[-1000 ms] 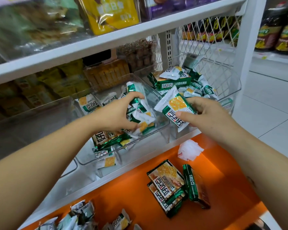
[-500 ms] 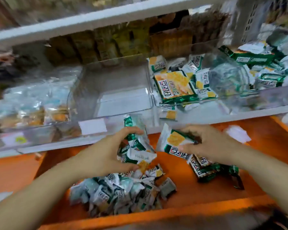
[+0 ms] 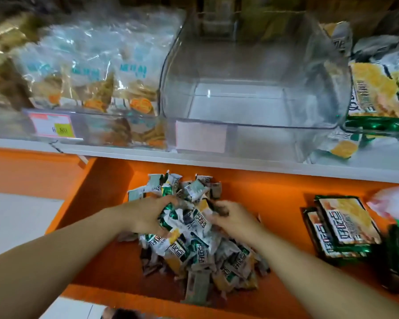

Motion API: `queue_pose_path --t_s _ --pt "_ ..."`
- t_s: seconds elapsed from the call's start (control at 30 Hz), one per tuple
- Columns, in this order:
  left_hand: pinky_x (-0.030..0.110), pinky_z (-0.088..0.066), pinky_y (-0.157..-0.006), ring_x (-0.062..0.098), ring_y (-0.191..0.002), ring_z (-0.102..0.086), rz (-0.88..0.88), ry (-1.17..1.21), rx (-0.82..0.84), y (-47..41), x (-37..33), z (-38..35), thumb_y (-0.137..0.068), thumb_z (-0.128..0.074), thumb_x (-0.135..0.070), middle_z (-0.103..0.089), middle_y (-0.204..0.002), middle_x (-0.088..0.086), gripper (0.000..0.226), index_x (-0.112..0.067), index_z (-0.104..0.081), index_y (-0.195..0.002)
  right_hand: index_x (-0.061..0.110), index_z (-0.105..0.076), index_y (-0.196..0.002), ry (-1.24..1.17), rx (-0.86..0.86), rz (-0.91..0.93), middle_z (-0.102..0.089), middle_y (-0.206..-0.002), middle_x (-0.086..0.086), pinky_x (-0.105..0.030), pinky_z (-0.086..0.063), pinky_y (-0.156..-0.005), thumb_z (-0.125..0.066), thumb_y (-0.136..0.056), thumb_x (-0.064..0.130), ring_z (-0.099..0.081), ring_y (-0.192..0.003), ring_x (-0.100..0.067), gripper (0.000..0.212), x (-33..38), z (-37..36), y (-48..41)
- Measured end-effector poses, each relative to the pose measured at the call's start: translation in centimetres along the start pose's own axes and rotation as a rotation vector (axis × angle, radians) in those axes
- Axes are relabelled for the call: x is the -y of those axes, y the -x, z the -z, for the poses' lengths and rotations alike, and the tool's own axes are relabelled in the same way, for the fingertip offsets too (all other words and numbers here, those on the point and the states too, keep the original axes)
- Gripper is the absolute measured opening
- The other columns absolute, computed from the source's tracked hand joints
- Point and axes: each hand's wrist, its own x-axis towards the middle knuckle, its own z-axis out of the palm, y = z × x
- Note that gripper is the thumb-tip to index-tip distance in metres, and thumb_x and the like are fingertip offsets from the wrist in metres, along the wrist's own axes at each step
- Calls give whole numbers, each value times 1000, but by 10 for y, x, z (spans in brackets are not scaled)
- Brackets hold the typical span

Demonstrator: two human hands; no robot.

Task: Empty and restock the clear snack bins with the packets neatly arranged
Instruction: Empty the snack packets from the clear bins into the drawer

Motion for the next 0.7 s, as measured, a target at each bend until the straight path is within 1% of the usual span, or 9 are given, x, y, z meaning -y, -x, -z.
queue_pose_path --t_s 0.07,0.1,0.17,0.3,0.4,0.47,0.53,0.6,0.7 --pt "26 -40 -91 25 -121 -50 7 -16 25 -12 7 1 -84 -68 -45 -43 -145 12 82 -35 -18 -147 15 -51 -134 14 31 18 -59 -130 -2 -30 -44 -99 -61 -92 27 -56 -118 -18 45 0 -2 -15" --pt "26 -41 -92 23 -122 -50 12 -41 21 -18 10 3 -83 -68 -47 -45 -143 8 82 -36 -19 -148 17 -49 -136 47 52 23 -56 -133 -1 -26 -42 -98 -62 -92 29 -54 -120 -17 48 1 0 -19" --pt "29 -44 -93 21 -116 -54 24 -114 -37 -27 14 5 -82 -67 -51 -52 -135 2 78 -38 -24 -146 22 -48 -137 123 79 32 -51 -137 2 -21 -39 -91 -62 -91 32 -52 -120 -14 49 -1 9 -26" --pt "35 -51 -89 14 -104 -60 -20 -165 -136 -29 3 14 -82 -62 -58 -60 -122 -8 63 -41 -36 -138 23 -52 -132 149 91 98 -57 -130 5 -12 -40 -80 -64 -89 31 -54 -106 -6 45 2 32 -21" --pt "29 -50 -88 6 -102 -59 -89 -103 -176 -12 -31 27 -84 -63 -57 -59 -117 -16 57 -43 -40 -134 22 -56 -127 110 114 152 -61 -118 8 -3 -39 -70 -65 -89 27 -54 -91 3 39 9 51 0" --pt "27 -47 -90 8 -106 -57 -129 -109 -205 3 -61 36 -86 -62 -51 -59 -120 -12 54 -38 -44 -135 23 -59 -122 99 107 170 -61 -107 11 -1 -40 -65 -66 -89 25 -52 -81 8 33 12 66 22" --pt "24 -44 -90 8 -106 -57 -185 -114 -269 18 -94 44 -88 -62 -47 -60 -120 -10 49 -34 -48 -133 26 -60 -119 107 91 181 -61 -102 15 -2 -42 -68 -66 -89 26 -55 -83 6 30 13 82 45" --pt "21 -44 -88 7 -103 -58 -246 -79 -333 36 -130 55 -88 -62 -45 -62 -116 -11 44 -33 -53 -129 31 -59 -114 134 59 199 -60 -99 19 -9 -46 -74 -66 -89 28 -59 -89 1 26 13 101 70" --pt "18 -45 -79 1 -91 -58 -361 -70 -473 63 -178 73 -89 -59 -41 -61 -103 -19 32 -33 -57 -121 32 -59 -113 163 -19 246 -60 -99 19 -7 -45 -73 -65 -89 27 -58 -87 3 25 13 136 110"
